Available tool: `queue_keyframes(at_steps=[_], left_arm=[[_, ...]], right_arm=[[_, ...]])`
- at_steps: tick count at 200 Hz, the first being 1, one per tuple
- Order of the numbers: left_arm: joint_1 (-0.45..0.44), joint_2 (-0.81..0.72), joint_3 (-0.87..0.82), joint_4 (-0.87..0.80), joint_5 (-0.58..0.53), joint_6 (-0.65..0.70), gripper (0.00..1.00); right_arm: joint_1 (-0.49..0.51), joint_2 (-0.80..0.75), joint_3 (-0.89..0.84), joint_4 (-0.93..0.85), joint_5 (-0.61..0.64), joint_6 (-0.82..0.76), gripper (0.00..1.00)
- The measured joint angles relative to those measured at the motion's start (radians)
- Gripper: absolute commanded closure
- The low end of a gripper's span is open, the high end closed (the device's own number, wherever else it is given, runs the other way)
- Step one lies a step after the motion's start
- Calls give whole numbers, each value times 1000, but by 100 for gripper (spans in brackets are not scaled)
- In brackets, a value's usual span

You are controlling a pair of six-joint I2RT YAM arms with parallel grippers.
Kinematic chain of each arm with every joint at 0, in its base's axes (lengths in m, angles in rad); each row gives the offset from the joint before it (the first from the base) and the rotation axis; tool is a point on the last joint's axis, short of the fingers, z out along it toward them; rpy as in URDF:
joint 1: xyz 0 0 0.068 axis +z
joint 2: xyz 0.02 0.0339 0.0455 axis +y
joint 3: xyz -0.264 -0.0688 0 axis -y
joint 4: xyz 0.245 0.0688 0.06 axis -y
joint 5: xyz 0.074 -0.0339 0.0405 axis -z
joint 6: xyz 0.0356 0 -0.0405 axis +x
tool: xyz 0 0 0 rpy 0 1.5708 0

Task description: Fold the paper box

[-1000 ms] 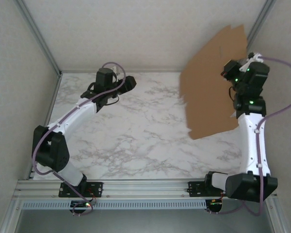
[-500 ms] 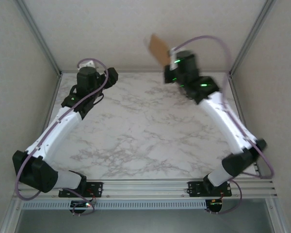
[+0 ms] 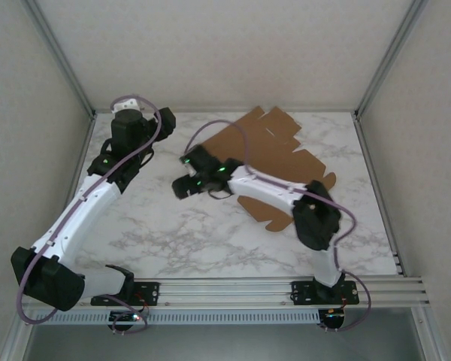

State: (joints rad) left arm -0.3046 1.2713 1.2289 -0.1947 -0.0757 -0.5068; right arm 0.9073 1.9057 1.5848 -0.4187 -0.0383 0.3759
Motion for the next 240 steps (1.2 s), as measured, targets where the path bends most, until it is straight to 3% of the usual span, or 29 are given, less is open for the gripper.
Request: queue_keyframes(at_steps=[7,18,28,43,61,90,129,161,189,240], left_arm=[[0,0,-10,0,1,0,20],[1,3,-26,1,13,-3,20],[3,10,-37,5,34,-12,20],[4,33,-51,18,74,-30,20],[3,63,-71,25,104,-48,20],[12,68,-97,10,62,-54,20],[64,19,-108,10,-24,-55,19],[66,20,-108,11,-18,-70,19],[66,35,-108,11,5,-77,19],[66,85,-106,10,43,-81,19]], right_arm=[[-51,-50,-21,16,-21,24,35],[-149,-104,-26,22,-21,50,62],[-243,-121,-13,8,8,82,78],[-370,-101,-3,-42,86,104,86],[-447,-41,-31,-121,190,98,100],[-455,68,-111,-239,278,91,100],[-444,96,-201,-294,237,137,100],[-398,88,-217,-268,206,181,100],[-313,61,-261,-202,139,268,100],[-129,35,-350,47,-103,492,93]])
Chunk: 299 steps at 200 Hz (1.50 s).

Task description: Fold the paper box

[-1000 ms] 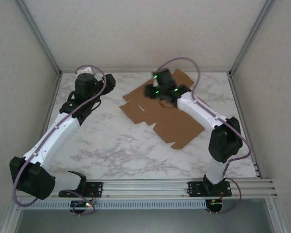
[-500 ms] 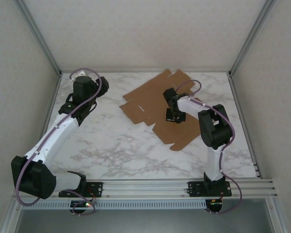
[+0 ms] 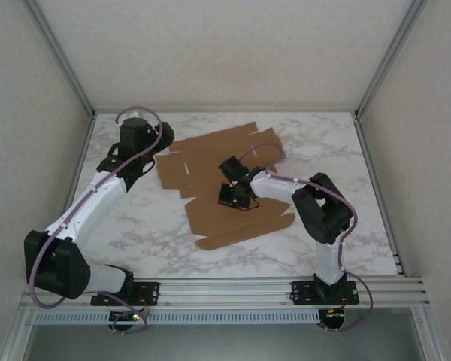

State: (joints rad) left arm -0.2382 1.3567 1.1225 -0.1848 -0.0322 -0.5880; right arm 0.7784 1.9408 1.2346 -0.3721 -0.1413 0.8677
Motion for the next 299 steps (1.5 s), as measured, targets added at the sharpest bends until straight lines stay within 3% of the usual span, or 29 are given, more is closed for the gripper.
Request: queue_keyframes(at_steps=[41,80,139,205,268,299], left_arm=[[0,26,1,0,64,0,21],[0,104,13,15,147,-11,21],[9,334,198,6,190,-6,21],[185,501,222,121,247,43,21],[339,742,290,138,589,143,23],[362,837,365,138,749,182,26]], right_arm=[[-41,-100,-58,-5,37,-28,87],[-103,-134,16,-98,127,-165,99],[-59,-103,3,-179,187,-306,100],[-53,-73,-56,-159,191,-310,100],[-53,-76,-63,-151,191,-311,100],[-53,-76,-63,-150,190,-312,100]])
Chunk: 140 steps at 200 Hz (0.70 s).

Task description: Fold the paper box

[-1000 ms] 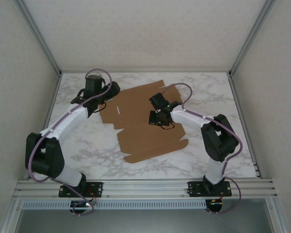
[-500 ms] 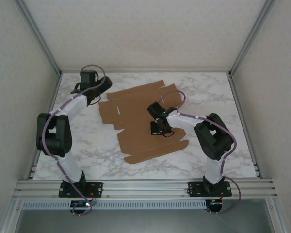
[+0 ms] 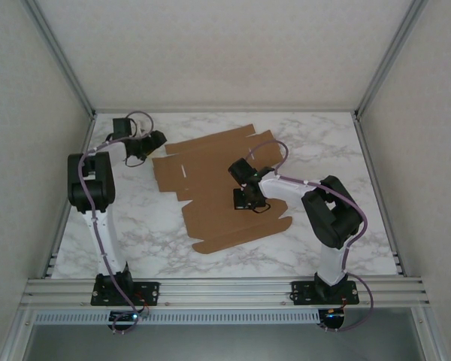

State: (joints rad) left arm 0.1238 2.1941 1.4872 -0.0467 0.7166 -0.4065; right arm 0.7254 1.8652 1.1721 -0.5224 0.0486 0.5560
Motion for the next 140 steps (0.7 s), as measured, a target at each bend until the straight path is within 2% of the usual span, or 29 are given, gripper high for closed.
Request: queue_keyframes(at_steps=[44,90,117,140], left_arm=[[-11,61,39,29,166,22,32],[-12,106,84,39,248,39,33],[-15,125,97,47,290,57,39],[-31,148,127,32,296,84,50]], right_arm=[[0,0,0,2,0,-12,100],[0,1,0,3,-3,-23,100],[0,2,2,2,-3,-33,100],[0,3,4,0,-4,-40,100]])
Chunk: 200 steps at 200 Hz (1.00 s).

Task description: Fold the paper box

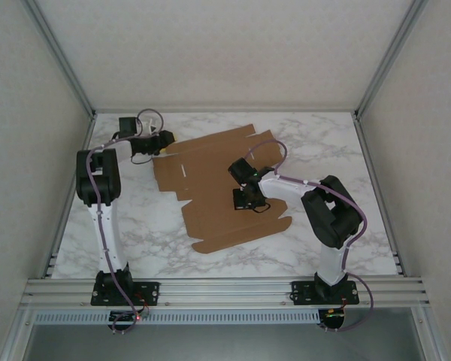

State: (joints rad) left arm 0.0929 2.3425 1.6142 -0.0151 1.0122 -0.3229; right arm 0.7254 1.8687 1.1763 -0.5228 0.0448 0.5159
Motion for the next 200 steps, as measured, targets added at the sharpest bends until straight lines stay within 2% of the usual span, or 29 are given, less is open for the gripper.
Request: queue_keyframes(at_steps=[26,46,67,89,124,157,172,200], left_arm=[[-19,11,16,-23,-30,23,61],[-30,11,24,-43,-66,28,63],[-35,11,37,-66,-101,11,59],[-45,1,42,-73,-126,-38,44],[-79,-22,45,-93,-240,-105,44],[-86,-25,45,-86,-276,-175,44],[-90,-25,45,-85,-284,-188,48],[-106,-26,44,-98,-309,-182,65]], right_arm=[[0,0,0,1,0,0,100],[0,0,0,2,0,0,100],[0,0,0,2,0,0,100],[0,1,0,2,0,0,100],[0,5,4,-1,0,1,100],[0,16,19,-5,-4,3,100],[0,18,23,-5,-6,4,100],[0,18,23,-5,-7,4,100]])
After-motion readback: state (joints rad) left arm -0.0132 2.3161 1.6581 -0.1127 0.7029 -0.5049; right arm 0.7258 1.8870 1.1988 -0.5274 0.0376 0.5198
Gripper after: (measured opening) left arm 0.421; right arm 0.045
